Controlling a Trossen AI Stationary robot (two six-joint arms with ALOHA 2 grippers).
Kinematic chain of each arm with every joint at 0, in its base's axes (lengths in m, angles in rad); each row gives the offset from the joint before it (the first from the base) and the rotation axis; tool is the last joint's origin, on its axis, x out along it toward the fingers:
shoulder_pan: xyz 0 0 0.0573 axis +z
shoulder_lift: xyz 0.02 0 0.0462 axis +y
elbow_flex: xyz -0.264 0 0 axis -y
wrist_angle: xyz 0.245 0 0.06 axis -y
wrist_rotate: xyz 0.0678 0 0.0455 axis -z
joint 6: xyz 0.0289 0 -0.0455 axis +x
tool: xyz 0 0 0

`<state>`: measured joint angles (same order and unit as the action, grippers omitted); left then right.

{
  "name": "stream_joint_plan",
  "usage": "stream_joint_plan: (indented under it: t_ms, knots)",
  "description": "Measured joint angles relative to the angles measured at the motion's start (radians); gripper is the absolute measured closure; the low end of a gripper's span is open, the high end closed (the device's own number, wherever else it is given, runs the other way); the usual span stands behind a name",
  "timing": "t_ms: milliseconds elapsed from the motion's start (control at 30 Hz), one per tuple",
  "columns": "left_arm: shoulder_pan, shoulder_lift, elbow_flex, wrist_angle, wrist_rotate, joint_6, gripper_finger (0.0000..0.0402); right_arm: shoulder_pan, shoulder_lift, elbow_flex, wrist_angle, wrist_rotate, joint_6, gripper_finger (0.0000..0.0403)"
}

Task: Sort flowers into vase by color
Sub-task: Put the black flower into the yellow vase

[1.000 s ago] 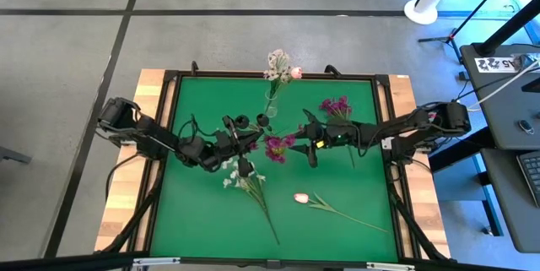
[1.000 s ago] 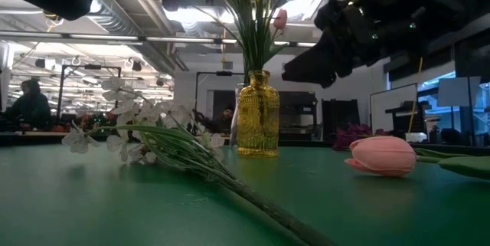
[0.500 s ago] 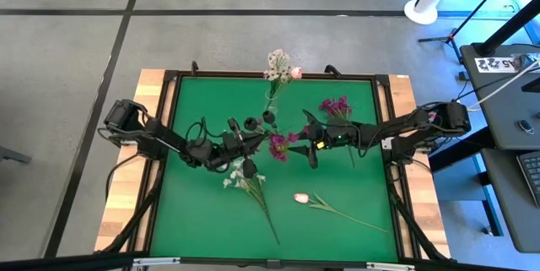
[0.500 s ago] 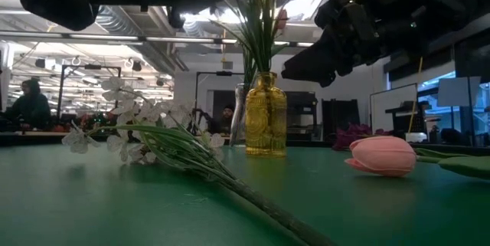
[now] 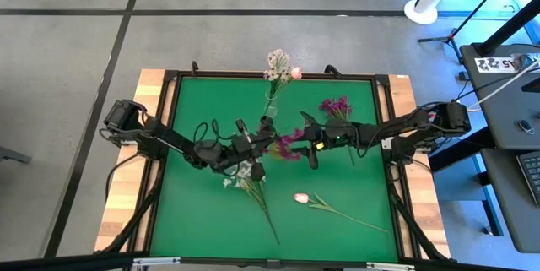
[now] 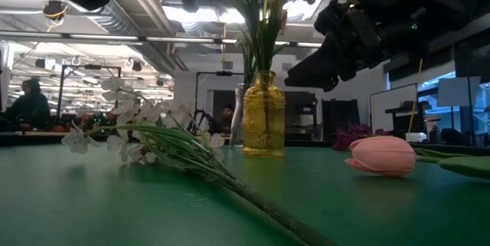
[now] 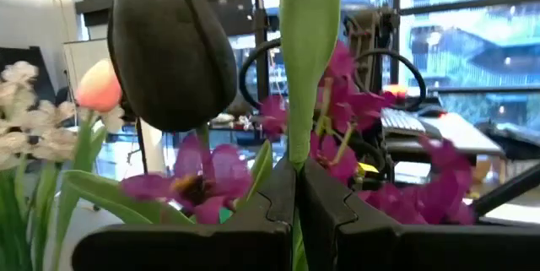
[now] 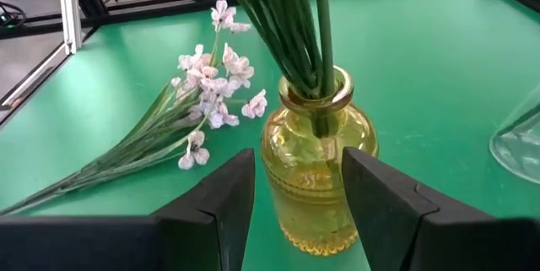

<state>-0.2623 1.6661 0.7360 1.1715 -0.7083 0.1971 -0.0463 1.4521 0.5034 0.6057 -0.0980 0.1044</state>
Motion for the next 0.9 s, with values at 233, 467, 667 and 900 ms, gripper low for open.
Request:
stream_joint_plan:
  t_ms: [233,467,667,900]
  knots:
    - [0.003,0.0,0.056,-0.11,-0.004,-0.003,0.0401,0.0,0.0,0.0,-0.013,0.015,-0.009,0.0224]
    - [0.029,0.0,0.056,-0.182,-0.004,-0.079,0.0401,0.0,0.0,0.0,-0.029,0.015,-0.012,0.0224]
    - [0.045,-0.001,0.056,-0.257,-0.002,-0.142,0.0401,0.0,0.0,0.0,-0.041,0.008,-0.012,0.0224]
    - [0.049,-0.001,0.057,-0.327,-0.003,-0.195,0.0402,0.0,0.0,0.0,-0.04,0.008,-0.012,0.0223]
